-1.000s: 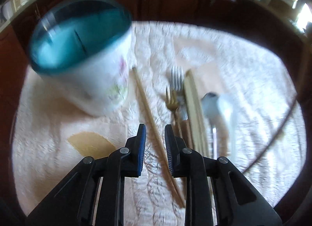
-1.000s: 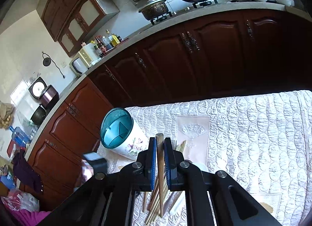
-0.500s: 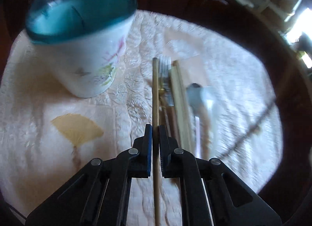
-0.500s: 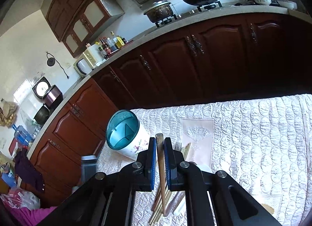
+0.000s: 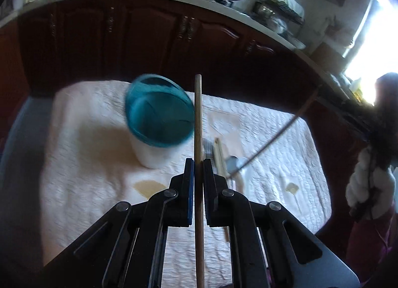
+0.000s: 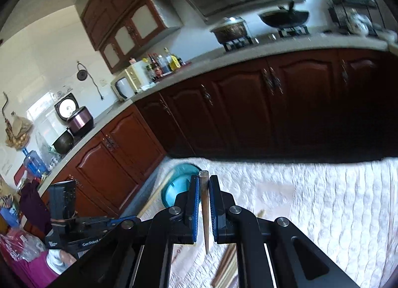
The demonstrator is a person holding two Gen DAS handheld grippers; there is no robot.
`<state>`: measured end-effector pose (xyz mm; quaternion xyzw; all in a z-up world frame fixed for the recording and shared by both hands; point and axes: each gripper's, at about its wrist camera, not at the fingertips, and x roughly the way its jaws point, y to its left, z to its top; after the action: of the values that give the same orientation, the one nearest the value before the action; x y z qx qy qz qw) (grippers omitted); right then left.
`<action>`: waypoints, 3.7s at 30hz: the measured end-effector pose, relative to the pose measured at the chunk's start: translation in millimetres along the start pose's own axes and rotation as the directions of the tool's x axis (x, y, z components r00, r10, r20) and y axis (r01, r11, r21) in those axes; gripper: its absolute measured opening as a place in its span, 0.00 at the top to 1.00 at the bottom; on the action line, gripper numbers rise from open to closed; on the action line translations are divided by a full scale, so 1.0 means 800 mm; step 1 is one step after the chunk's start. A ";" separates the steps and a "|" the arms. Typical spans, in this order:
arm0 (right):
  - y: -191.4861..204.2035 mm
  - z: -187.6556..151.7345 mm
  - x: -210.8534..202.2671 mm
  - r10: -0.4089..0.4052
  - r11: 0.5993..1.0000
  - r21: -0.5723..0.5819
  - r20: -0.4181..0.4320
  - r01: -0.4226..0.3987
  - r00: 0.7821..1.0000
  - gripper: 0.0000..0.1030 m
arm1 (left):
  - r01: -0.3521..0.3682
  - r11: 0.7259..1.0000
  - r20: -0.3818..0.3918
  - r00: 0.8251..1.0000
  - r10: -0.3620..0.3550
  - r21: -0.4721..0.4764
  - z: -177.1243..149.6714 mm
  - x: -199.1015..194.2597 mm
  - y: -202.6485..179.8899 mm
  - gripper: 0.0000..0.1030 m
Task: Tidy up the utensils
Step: 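Lift the chopsticks with both grippers and carry them over the white holder, then lower the chopsticks into the teal-lidded holder and open both grippers, then move both open grippers back to the chopsticks beside the forks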
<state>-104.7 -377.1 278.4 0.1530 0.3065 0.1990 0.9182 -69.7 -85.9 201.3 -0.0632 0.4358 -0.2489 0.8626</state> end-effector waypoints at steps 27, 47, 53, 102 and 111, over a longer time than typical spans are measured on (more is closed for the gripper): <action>0.061 0.110 0.159 -0.025 0.983 -0.184 0.007 0.026 1.000 0.93 | -0.135 0.991 -0.443 0.887 0.129 0.018 0.059 0.062 0.056 0.95; 0.031 0.072 0.237 0.004 0.990 -0.139 -0.156 -0.026 0.988 0.93 | -0.115 0.979 -0.535 0.845 0.007 -0.169 0.121 0.110 0.084 0.92; 0.028 0.066 0.244 0.010 0.992 -0.119 -0.167 -0.030 0.986 0.93 | -0.088 0.968 -0.510 0.859 -0.046 -0.235 0.132 0.104 0.088 0.90; -0.040 -0.093 0.101 -0.169 0.985 -0.023 -0.272 0.169 0.947 0.59 | -0.274 0.958 0.073 0.957 0.280 -0.083 -0.003 -0.055 0.028 0.48; -0.048 -0.131 0.091 -0.196 0.978 0.010 -0.289 0.207 0.937 0.58 | -0.301 0.952 0.086 0.949 0.304 -0.045 -0.036 -0.014 0.000 0.48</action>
<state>-106.8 -360.5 146.2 0.1087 0.4544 0.1177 0.8763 -98.1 -77.4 191.7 -0.0203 0.4041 -0.1037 0.9086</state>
